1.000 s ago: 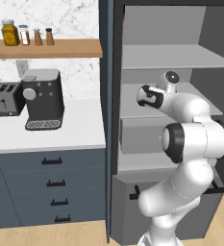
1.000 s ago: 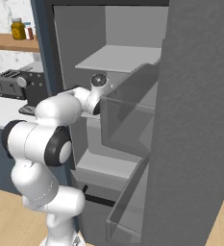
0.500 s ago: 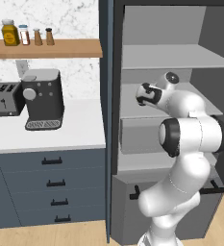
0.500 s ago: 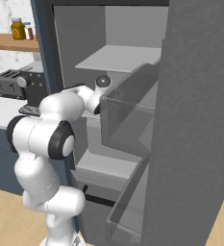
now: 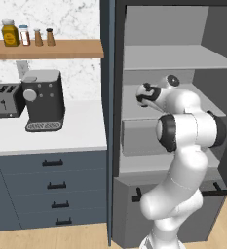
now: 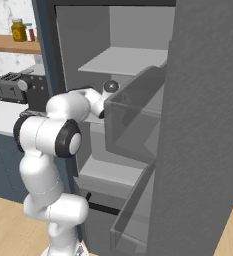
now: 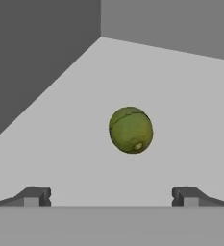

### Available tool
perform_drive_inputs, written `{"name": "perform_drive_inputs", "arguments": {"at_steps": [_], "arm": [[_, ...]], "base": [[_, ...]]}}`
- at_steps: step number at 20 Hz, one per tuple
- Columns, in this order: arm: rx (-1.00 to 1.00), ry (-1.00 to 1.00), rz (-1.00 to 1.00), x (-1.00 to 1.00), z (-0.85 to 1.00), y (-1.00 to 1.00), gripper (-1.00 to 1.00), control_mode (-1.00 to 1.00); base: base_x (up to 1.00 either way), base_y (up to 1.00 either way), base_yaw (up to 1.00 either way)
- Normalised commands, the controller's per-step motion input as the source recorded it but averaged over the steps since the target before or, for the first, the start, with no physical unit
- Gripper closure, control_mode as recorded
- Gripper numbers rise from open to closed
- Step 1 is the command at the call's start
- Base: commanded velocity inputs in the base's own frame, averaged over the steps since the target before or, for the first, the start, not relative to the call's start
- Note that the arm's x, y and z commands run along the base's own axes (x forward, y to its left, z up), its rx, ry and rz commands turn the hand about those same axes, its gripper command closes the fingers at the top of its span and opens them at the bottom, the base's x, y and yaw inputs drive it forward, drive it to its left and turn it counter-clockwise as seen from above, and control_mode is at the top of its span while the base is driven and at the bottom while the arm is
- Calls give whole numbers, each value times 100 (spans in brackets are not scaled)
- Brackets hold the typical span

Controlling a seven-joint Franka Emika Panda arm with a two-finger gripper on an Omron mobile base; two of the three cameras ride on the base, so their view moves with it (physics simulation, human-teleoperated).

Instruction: Place one lime and one chicken drumstick in each tupperware on the nearby counter, to pack two identical lunches.

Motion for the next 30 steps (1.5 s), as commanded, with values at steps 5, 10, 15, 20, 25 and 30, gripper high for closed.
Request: {"name": "perform_drive_inputs", "arguments": {"at_steps": [5,10,15,20,25,30], "arm": [[0,0,0,38,-1,0,-100,-100],[0,0,0,36,-6,0,-100,-100],[0,0,0,24,-16,0,-100,-100],[0,0,0,23,-21,0,-100,-100],[0,0,0,28,-15,-1,-100,-100],[0,0,0,19,-18,-3,100,-100]], "base": [[0,0,0],[0,0,0],[0,0,0],[0,0,0],[0,0,0],[0,0,0]]}}
